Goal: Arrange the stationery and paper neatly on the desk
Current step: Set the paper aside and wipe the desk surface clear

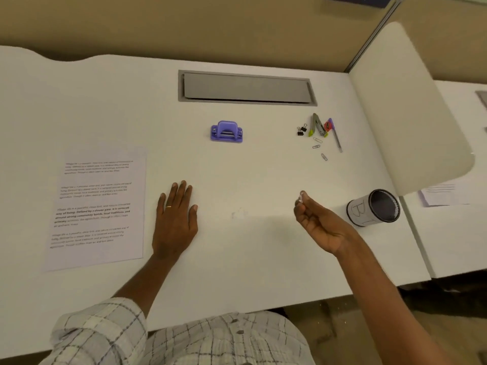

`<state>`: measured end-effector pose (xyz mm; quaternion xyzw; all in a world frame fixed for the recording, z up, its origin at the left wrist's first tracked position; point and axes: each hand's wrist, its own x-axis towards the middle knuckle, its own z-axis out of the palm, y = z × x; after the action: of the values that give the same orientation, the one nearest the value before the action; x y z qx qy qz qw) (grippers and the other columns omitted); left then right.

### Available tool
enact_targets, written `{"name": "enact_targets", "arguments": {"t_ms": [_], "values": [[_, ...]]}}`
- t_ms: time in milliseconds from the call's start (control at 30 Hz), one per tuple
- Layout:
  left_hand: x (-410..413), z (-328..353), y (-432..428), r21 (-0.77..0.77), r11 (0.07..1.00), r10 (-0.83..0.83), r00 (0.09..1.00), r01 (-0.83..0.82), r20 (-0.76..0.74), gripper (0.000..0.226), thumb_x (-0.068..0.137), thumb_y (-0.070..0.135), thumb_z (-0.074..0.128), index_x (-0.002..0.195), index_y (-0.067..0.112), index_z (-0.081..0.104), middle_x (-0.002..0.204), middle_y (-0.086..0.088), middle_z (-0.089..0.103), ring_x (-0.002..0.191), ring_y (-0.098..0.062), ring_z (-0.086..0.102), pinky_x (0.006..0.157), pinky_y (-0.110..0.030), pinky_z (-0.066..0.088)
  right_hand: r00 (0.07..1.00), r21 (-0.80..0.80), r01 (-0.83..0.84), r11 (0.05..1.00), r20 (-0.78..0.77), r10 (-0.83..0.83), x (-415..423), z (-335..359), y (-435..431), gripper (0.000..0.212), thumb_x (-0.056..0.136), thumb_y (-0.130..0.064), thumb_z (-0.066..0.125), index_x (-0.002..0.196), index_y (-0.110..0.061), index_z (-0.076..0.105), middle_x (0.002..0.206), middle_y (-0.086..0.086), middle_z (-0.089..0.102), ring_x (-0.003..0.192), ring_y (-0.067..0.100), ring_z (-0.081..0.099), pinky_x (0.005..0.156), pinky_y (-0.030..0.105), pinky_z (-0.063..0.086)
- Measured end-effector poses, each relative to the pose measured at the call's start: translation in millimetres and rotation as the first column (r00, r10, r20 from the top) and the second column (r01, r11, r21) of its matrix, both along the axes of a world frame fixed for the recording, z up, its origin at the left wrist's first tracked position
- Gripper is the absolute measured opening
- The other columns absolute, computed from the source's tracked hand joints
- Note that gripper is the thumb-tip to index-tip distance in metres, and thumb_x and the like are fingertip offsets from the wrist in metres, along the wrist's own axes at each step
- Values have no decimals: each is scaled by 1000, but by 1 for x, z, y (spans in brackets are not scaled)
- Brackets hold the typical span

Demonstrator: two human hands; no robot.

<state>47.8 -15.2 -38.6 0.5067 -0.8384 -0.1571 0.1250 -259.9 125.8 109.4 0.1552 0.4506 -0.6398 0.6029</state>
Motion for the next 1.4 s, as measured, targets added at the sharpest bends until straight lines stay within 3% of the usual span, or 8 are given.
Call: {"name": "enact_targets", "arguments": {"t_ms": [100,267,433,567,700,900,1200,1400], "values": [[0,0,2,-25,1000,0,1000,0,-9,57,105,35,31,157,13,35,167,-5,29,158,-20,20,128,-48,17,994,-9,85,996,-71,-86,-36,11,29,64,37,2,100,95,0,72,87,7,64,82,15,61,69,22,58],[-2,1,2,-68,998,-6,999,4,-34,56,103,32,35,154,9,41,164,-9,36,155,-25,28,127,-50,20,879,98,269,958,-432,-203,-100,34,69,10,90,-7,68,99,-6,67,95,2,66,83,7,65,73,17,58],[-4,0,2,-77,997,10,999,-13,-36,58,100,34,34,152,10,44,162,-8,38,153,-25,32,126,-50,21,503,264,287,921,-860,90,-142,17,95,18,92,-18,70,104,-4,72,86,3,68,80,13,62,83,27,52],[-5,0,1,-67,998,13,1000,-14,-17,59,100,37,32,153,12,43,163,-6,37,154,-24,30,126,-50,21,178,444,274,853,-895,409,-159,1,98,17,94,-19,67,107,-12,75,94,4,74,89,16,67,74,9,46],[-7,-1,1,-59,998,24,1000,-25,-13,60,100,38,31,153,13,42,164,-4,36,154,-23,29,126,-50,21,-43,488,288,824,-853,521,-173,1,98,14,92,-11,67,102,-11,78,88,4,76,74,7,65,66,-3,40],[-10,5,3,-39,999,31,999,-32,-24,60,100,39,32,154,14,42,164,-5,36,155,-22,28,126,-50,20,-85,493,288,821,-841,535,-189,3,95,6,83,-21,79,88,-19,77,78,-4,75,71,8,70,69,17,53],[-11,5,3,-36,999,32,999,-34,-38,60,100,40,32,154,14,41,164,-4,35,155,-23,27,126,-49,19,-196,492,207,846,-826,528,-188,-3,96,23,93,-3,64,112,-12,74,100,1,75,88,11,69,77,-5,42],[-9,2,3,-62,997,45,999,-46,-25,58,101,37,35,154,15,41,164,-2,35,155,-20,27,126,-49,21,-226,367,168,915,-889,398,-159,9,88,23,96,-21,64,118,-19,68,113,-2,70,105,13,65,91,29,55]]}}
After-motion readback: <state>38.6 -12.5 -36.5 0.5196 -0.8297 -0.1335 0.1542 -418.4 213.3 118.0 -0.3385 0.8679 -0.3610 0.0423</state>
